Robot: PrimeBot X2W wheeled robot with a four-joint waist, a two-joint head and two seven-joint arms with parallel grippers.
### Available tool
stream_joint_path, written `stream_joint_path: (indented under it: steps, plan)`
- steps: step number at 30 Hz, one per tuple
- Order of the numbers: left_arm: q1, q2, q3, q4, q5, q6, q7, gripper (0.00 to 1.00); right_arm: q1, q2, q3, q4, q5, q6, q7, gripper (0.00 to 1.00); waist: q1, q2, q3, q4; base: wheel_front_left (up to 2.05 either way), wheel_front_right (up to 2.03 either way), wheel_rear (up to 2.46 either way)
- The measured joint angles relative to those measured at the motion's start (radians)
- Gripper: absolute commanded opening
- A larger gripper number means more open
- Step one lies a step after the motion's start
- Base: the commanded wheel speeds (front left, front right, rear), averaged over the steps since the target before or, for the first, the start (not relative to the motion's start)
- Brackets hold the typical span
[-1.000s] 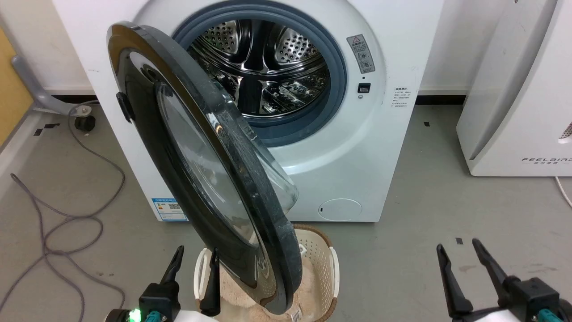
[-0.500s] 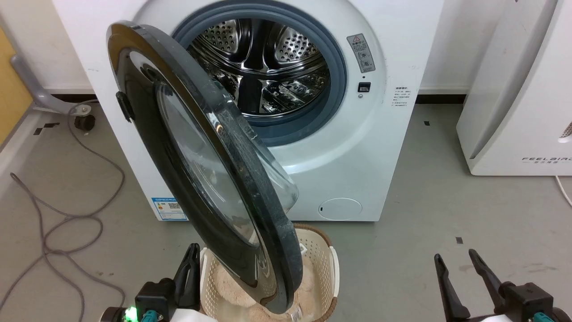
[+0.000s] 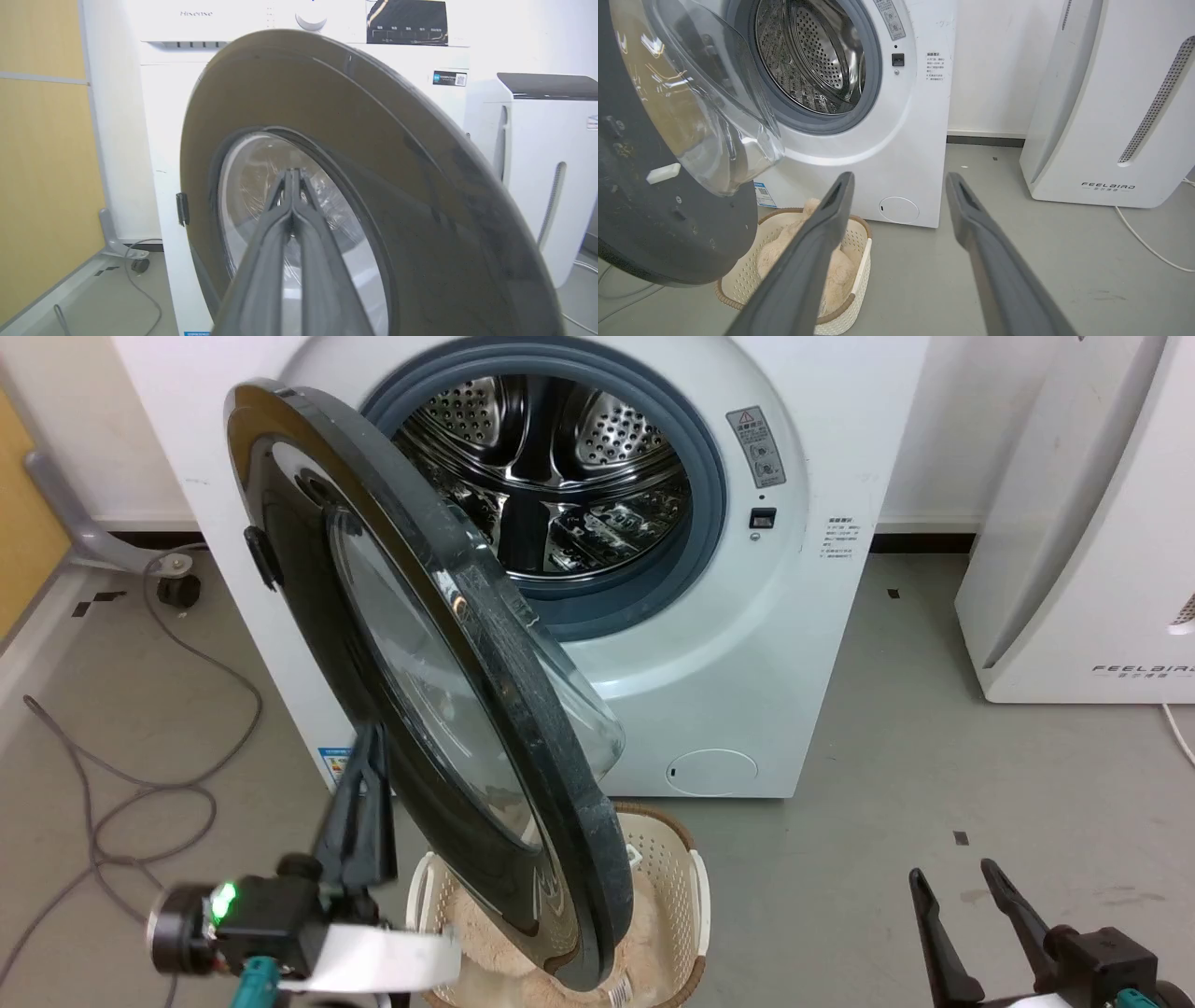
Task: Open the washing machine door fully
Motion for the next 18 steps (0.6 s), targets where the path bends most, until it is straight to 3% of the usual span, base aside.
stream_joint_path:
  steps: [11,18]
  plan:
    - [-0.143,-0.018,-0.046,-0.274,0.052,0.008,-0.001,0.0,0.0,0.0,-0.005,0.008,0.004,0.0,0.007,1.0,0.0,0.0,0.009,0.003,0.0,0.0,0.0]
    - [-0.205,-0.048,-0.138,-0.373,0.049,-0.024,0.012,0.0,0.0,0.0,-0.002,0.019,0.007,0.0,0.008,1.0,0.0,0.0,0.011,-0.003,0.0,0.0,0.0]
